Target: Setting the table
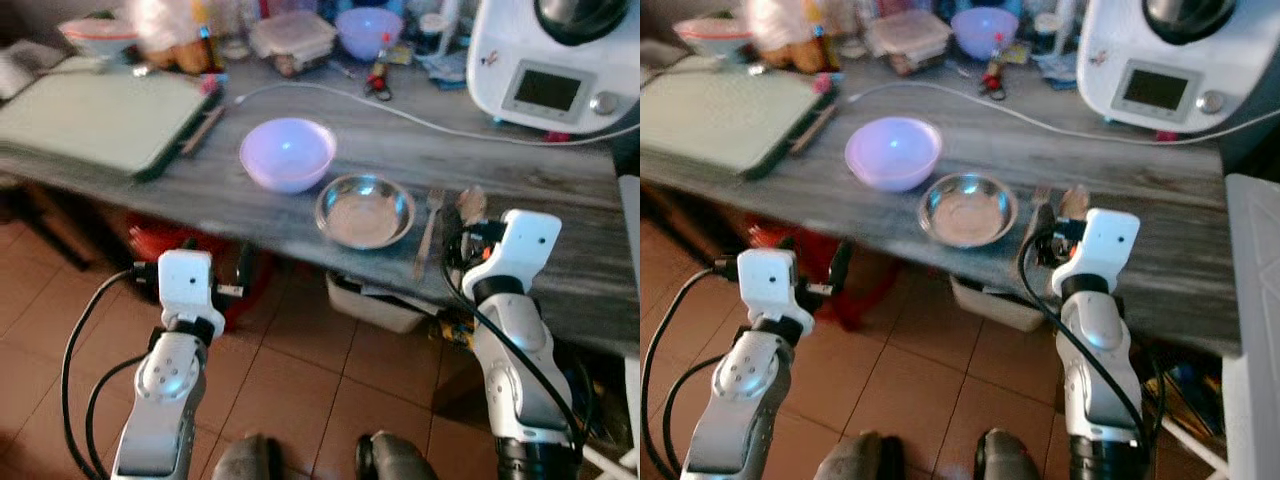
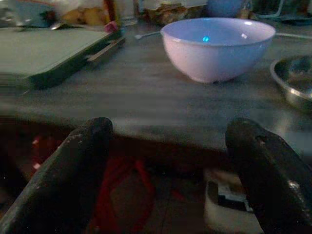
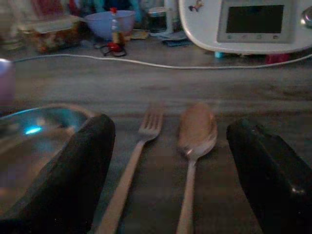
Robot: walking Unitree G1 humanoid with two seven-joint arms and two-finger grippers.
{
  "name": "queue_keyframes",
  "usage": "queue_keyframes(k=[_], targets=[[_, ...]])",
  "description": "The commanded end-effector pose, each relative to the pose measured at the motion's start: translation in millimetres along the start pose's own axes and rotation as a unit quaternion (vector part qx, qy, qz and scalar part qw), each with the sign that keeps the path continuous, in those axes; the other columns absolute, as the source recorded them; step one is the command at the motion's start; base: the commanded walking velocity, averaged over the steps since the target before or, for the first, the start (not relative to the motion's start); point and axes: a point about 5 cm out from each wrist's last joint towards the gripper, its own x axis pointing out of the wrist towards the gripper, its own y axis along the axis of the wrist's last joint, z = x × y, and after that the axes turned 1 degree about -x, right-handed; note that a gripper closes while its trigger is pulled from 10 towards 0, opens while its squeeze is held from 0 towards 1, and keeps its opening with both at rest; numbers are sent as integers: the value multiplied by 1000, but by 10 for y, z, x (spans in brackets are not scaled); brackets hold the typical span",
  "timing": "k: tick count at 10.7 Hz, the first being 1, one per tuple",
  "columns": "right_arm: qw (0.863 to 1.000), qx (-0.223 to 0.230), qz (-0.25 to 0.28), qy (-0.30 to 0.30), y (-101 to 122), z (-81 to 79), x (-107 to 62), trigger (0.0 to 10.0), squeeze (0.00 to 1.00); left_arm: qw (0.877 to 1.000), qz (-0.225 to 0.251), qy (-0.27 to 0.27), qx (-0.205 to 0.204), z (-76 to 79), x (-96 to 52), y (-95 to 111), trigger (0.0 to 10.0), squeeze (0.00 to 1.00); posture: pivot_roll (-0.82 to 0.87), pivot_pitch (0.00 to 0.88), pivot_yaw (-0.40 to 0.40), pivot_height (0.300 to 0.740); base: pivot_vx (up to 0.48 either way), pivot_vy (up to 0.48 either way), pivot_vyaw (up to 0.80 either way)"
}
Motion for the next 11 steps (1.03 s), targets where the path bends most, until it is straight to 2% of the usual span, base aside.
queue_keyframes(k=[1, 4, 7, 11], targets=[[1000, -4, -1, 1, -18, -4, -2, 10000, 0, 1000, -6, 7, 2, -22, -8, -39, 10000, 0, -23, 47, 32, 740, -285, 0, 0], [1000, -1, -2, -2, -32, -5, -3, 10000, 0, 1000, -2, 7, 2, -23, 28, -22, 10000, 0, -26, 49, 30, 740, -284, 0, 0], [1000, -1, 1, -3, -18, -4, 15, 10000, 0, 1000, 2, 10, 2, -28, 37, -13, 10000, 0, -25, 43, 24, 740, -281, 0, -538], [1000, -20, 13, 1, 23, 10, 43, 10000, 0, 1000, 3, 1, -5, 17, 32, -22, 10000, 0, -28, 46, 21, 740, -257, 0, 0]])
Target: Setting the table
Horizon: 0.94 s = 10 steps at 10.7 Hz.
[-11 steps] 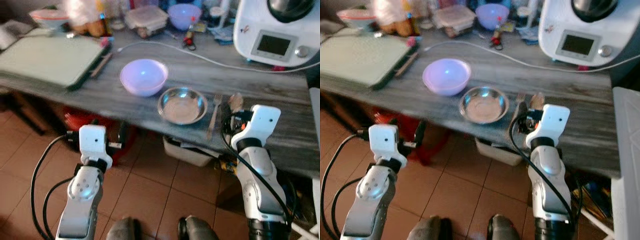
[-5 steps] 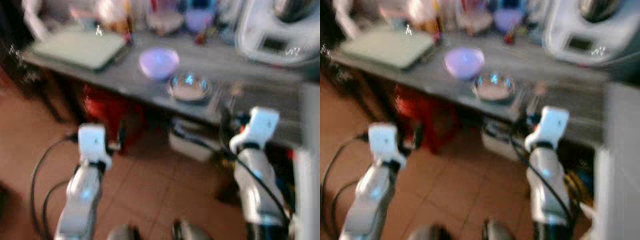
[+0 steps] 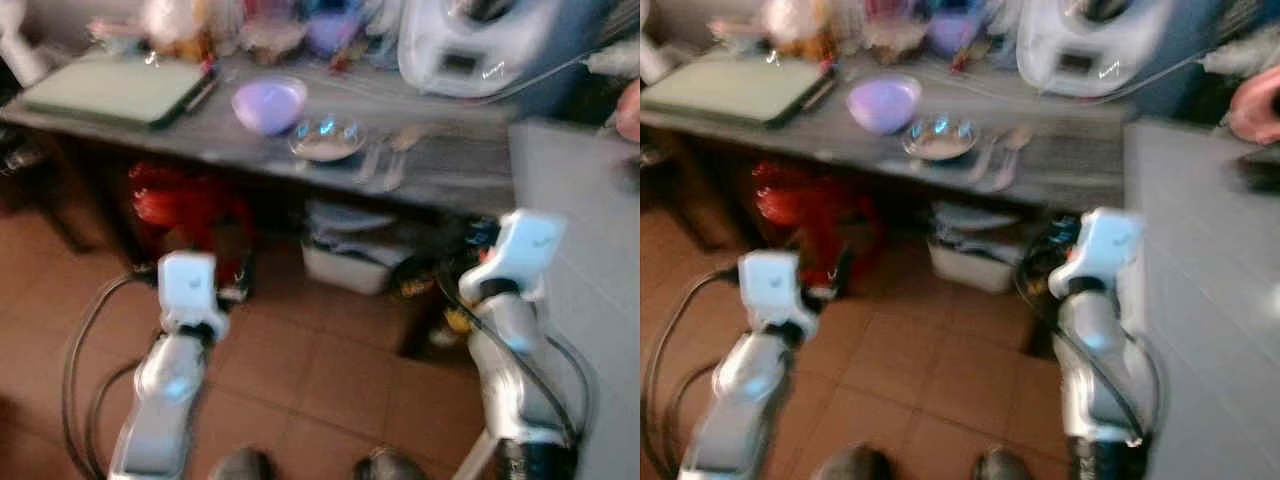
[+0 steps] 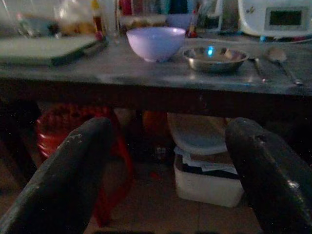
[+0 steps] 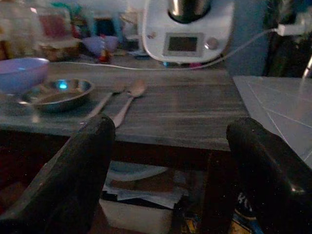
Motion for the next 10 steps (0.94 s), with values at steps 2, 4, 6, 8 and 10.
queue_keyframes(k=[2, 4, 6, 8, 10], targets=[[1000, 0, -8, -5, -13, 9, 23, 10000, 0, 1000, 4, -8, -5, 25, -13, 0, 10000, 0, -30, 48, 20, 740, 0, 0, 0], [1000, 2, -11, -7, -22, 10, 23, 10000, 0, 999, 10, -32, -11, 81, -21, 25, 10000, 0, -32, 52, 19, 740, 0, 0, -672], [1000, -2, -10, -1, -17, 3, 27, 10000, 0, 999, 10, -36, -17, 97, -25, 27, 10000, 0, -33, 56, 16, 740, 0, -472, -581], [1000, 0, -11, 1, -19, 0, 28, 10000, 0, 999, 11, -38, -20, 101, -29, 26, 10000, 0, -33, 57, 15, 740, 0, -480, 0], [1000, 0, -10, 2, -13, -4, 38, 10000, 0, 999, 12, -41, -19, 100, -25, 29, 10000, 0, -34, 57, 15, 740, 0, -472, 0]])
